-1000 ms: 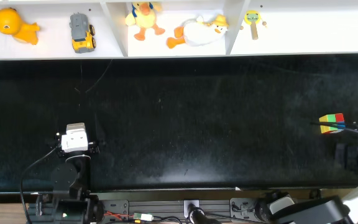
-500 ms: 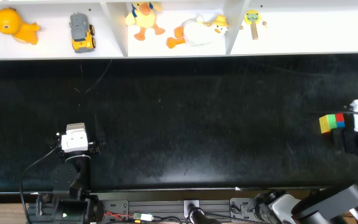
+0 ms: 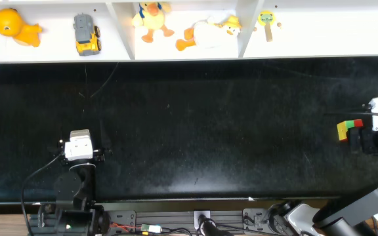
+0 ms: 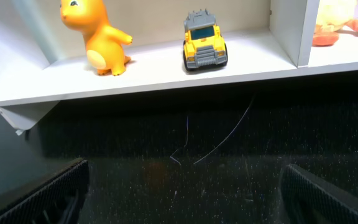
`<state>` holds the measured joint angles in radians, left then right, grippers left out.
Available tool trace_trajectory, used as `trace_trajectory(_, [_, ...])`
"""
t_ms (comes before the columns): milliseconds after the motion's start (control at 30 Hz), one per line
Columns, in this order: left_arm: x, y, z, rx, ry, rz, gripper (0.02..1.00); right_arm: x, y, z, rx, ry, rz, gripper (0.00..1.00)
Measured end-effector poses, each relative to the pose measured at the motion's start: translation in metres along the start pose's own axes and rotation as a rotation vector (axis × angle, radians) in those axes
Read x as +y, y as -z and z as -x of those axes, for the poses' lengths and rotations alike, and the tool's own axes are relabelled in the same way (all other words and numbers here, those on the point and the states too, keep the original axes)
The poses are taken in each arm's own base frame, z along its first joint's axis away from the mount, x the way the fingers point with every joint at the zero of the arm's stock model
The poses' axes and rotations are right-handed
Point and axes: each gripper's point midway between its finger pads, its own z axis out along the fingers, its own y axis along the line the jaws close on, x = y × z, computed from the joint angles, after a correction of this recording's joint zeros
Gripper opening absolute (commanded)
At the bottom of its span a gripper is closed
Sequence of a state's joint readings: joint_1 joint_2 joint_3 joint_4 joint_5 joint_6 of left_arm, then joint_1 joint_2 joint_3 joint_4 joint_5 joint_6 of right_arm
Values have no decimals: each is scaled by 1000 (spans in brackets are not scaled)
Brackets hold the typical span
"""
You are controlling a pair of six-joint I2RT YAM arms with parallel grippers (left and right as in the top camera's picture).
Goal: Store Toys
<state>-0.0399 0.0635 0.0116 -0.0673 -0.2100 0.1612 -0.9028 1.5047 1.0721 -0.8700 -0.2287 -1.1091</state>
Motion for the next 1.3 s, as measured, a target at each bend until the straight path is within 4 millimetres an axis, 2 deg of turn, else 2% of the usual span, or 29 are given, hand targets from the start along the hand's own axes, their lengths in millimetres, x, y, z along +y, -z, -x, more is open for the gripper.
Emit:
trace_trajectory(133, [0,0,0,0,0,0,998,0,-6,-2,-6,-13,-10,996])
trace_trajectory(467, [0,0,0,0,0,0,998,15,-28,-17,5,-31,8,998])
trace_trajectory(900, [0,0,0,0,0,0,998,14,-31,-10,-37,-78,11,996])
trace_trajectory(1300, [0,0,0,0,0,0,996,18,-41,-13,-27,-132,47,998])
